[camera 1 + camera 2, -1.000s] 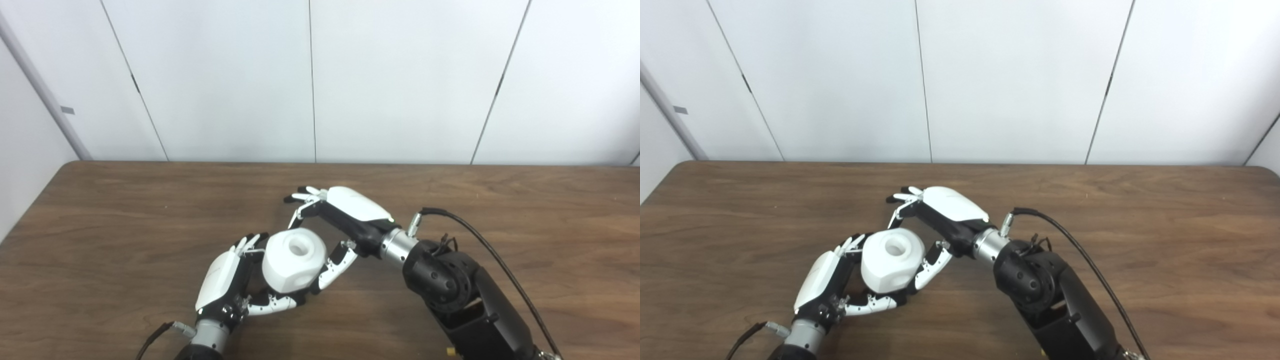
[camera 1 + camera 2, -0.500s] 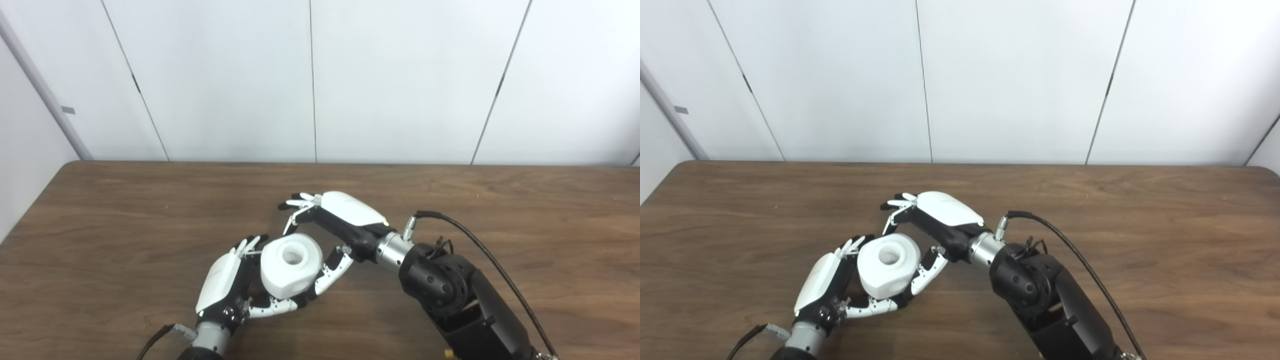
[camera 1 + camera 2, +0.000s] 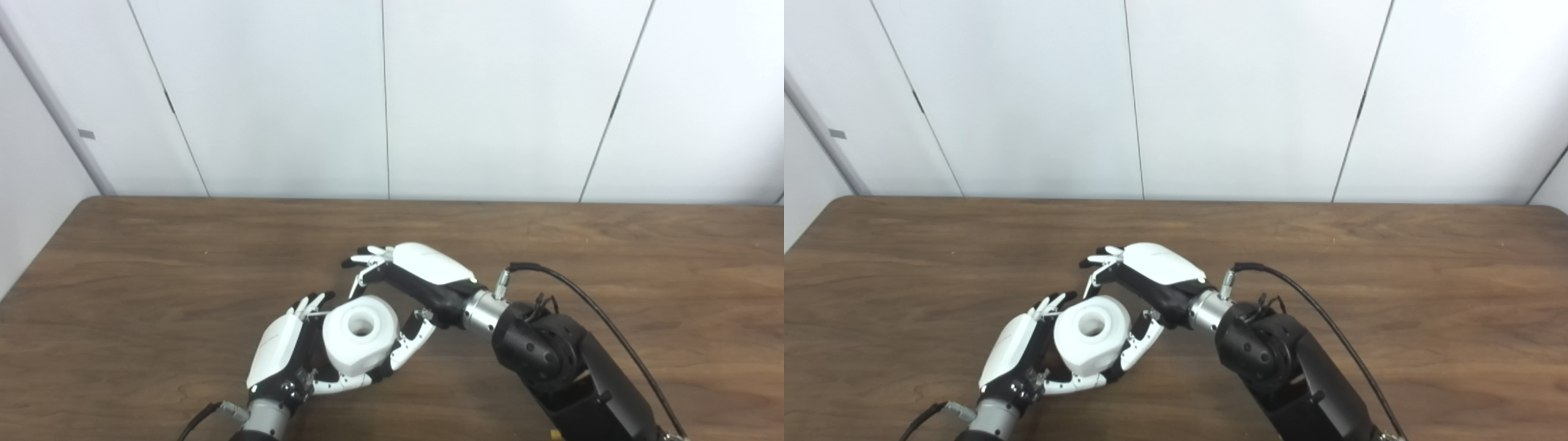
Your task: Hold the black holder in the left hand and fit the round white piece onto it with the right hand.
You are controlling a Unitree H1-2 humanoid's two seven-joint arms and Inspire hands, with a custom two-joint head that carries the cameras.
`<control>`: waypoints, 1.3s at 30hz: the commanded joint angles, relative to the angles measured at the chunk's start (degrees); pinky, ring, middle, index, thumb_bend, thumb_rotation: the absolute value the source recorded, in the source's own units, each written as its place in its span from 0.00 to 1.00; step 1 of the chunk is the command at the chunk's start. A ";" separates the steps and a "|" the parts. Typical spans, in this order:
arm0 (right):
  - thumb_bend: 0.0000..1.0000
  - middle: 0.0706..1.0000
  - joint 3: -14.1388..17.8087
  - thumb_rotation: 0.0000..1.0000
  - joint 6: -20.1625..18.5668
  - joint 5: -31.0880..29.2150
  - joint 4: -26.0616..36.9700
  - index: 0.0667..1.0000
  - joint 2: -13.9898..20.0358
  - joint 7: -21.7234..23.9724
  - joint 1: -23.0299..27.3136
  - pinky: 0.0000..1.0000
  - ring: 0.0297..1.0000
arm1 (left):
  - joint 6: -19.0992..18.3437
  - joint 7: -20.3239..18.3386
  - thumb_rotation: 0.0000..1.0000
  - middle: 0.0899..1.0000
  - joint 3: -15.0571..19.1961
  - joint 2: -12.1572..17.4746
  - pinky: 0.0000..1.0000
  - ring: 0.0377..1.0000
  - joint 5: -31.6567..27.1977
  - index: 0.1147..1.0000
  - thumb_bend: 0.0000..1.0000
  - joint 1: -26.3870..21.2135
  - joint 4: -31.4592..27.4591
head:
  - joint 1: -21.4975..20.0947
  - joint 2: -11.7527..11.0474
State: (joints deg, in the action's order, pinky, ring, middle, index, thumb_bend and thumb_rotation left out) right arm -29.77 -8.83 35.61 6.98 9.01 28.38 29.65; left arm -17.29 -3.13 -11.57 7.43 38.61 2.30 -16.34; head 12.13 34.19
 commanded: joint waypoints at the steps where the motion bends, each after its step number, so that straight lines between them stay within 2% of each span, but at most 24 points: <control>1: 0.51 0.90 -0.35 0.13 1.01 -0.06 1.08 0.44 -0.29 0.54 1.56 1.00 0.98 | -0.35 -0.72 0.05 0.94 -0.90 -0.58 1.00 1.00 0.28 0.42 0.52 0.03 -1.45 | 0.04 0.10; 15: 0.51 0.89 0.00 0.13 1.00 -0.05 0.57 0.44 0.21 0.97 2.15 0.99 0.98 | -0.86 -0.86 0.05 0.94 -1.48 -0.65 1.00 1.00 0.07 0.42 0.52 0.59 -2.68 | 0.04 0.32; 22: 0.52 0.93 -0.04 0.15 -1.46 -0.26 1.56 0.45 0.21 3.02 2.21 1.00 1.00 | -1.50 -0.96 0.05 0.94 -1.66 -0.58 1.00 1.00 0.00 0.42 0.52 0.50 -2.69 | 0.03 0.26; 23: 0.72 0.93 -0.10 0.19 -1.72 -0.40 1.72 0.52 0.29 3.46 2.28 1.00 1.00 | -1.55 -0.95 0.05 0.94 -1.68 -0.56 1.00 1.00 -0.08 0.42 0.52 0.47 -2.66 | 0.03 0.26; 24: 0.86 0.95 -0.15 0.24 -2.09 -0.66 1.87 0.58 0.37 4.05 2.41 1.00 1.00 | -1.57 -0.91 0.05 0.94 -1.70 -0.54 1.00 1.00 -0.13 0.42 0.52 0.42 -2.59 | 0.06 0.20; 26: 0.95 0.98 -0.15 0.29 -2.44 -1.34 2.00 0.67 0.54 5.05 2.67 1.00 1.00 | -1.47 -0.76 0.05 0.94 -1.73 -0.54 1.00 1.00 -0.16 0.42 0.52 0.33 -2.40 | 0.07 0.12; 31: 1.00 1.00 0.16 0.36 -2.47 -2.26 2.15 0.85 0.67 6.11 2.86 1.00 1.00 | -1.25 -0.36 0.05 0.94 -1.79 -0.48 1.00 1.00 -0.19 0.42 0.52 0.12 -1.93 | 0.02 0.07; 39: 1.00 1.00 0.39 0.43 -3.71 -2.82 2.46 0.99 0.69 7.36 2.86 1.00 1.00 | -1.39 -0.25 0.05 0.94 -1.44 -0.51 1.00 1.00 -0.74 0.42 0.52 -0.23 -1.12 | -0.02 -0.26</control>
State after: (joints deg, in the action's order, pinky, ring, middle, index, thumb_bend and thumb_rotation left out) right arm -30.15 -12.84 33.22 7.45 10.03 35.92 30.18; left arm -19.22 -3.12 -12.90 7.14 38.41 2.65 -17.74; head 12.04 33.93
